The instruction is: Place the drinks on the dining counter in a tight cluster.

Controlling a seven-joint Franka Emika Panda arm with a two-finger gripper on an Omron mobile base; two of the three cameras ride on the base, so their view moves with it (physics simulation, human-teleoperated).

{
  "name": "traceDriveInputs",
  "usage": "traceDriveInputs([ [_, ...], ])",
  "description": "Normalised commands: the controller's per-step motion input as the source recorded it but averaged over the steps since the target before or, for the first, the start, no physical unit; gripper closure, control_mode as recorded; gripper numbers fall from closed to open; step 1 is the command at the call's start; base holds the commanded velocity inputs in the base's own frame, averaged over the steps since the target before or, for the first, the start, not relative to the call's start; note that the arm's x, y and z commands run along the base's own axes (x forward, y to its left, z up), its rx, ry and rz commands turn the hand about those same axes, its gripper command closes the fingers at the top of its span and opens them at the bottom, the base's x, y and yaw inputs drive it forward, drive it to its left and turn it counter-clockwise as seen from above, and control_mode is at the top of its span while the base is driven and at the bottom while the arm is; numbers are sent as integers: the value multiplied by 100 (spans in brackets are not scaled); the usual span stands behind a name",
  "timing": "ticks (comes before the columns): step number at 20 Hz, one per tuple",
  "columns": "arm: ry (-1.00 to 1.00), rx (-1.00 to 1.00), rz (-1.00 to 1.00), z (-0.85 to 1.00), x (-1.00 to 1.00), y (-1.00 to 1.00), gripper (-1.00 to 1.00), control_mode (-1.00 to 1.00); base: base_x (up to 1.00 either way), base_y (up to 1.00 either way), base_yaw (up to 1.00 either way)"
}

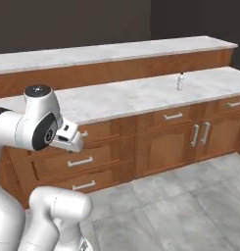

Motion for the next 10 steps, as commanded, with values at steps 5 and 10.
traceDriveInputs([
  [5, 0, 0, 0, 0, 0, 0, -100, 100, 6, 63, 47],
  [10, 0, 0, 0, 0, 0, 0, -100, 100, 33, 80, 24],
])
